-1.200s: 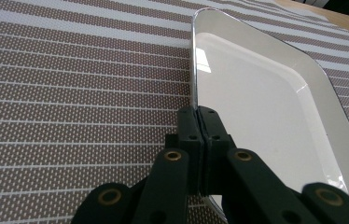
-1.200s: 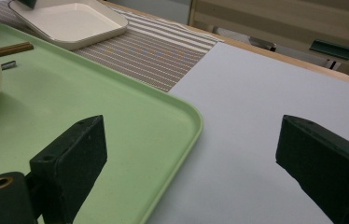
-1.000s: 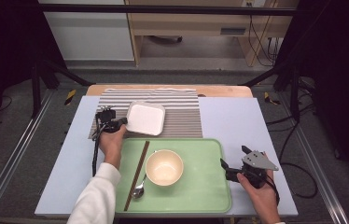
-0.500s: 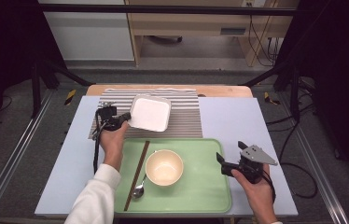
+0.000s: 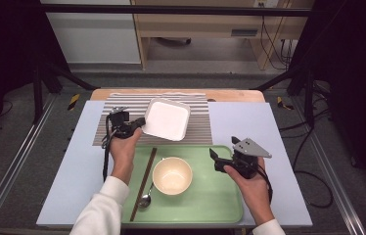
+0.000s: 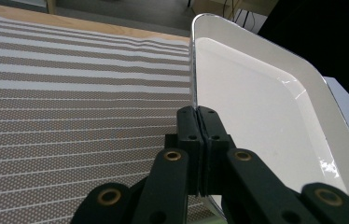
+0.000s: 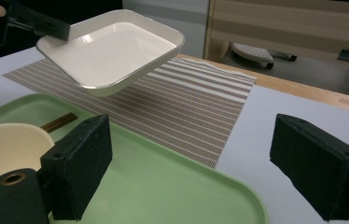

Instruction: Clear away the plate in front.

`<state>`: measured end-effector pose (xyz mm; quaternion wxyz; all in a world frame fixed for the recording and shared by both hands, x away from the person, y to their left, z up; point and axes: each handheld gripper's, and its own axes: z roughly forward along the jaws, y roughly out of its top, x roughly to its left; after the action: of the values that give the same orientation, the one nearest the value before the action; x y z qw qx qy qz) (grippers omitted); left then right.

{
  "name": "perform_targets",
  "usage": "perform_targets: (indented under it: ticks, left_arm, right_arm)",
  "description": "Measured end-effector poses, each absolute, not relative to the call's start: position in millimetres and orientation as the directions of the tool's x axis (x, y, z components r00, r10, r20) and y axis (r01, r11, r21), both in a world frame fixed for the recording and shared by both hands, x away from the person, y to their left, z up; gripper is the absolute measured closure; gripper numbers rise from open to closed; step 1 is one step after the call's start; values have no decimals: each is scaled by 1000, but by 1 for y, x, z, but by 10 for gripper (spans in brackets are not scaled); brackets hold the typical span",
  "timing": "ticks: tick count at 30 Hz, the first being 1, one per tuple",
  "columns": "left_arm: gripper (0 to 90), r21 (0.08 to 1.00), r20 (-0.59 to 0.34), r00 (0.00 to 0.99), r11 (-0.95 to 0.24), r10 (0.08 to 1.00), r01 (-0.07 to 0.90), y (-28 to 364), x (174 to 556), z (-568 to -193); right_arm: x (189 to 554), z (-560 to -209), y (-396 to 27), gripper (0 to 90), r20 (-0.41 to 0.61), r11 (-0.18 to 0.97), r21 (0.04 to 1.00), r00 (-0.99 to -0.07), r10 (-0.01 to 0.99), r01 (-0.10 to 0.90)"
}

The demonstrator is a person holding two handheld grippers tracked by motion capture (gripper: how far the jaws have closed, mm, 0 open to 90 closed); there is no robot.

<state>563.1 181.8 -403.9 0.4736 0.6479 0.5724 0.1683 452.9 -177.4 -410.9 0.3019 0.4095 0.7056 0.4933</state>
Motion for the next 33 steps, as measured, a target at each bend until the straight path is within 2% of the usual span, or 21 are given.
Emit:
perform_targets:
  ticks: [8,33]
  left_arm:
    - [889,818,-329,333,89,884,569,168,555,-399]
    - [889,849,-305,433,37,848,527,141,531,-385]
  right_arm:
    - [468,-407,-166,135,1,172,936,-493,870,306]
    - [466,-405,-154,133,86,110,938,-526,846,329]
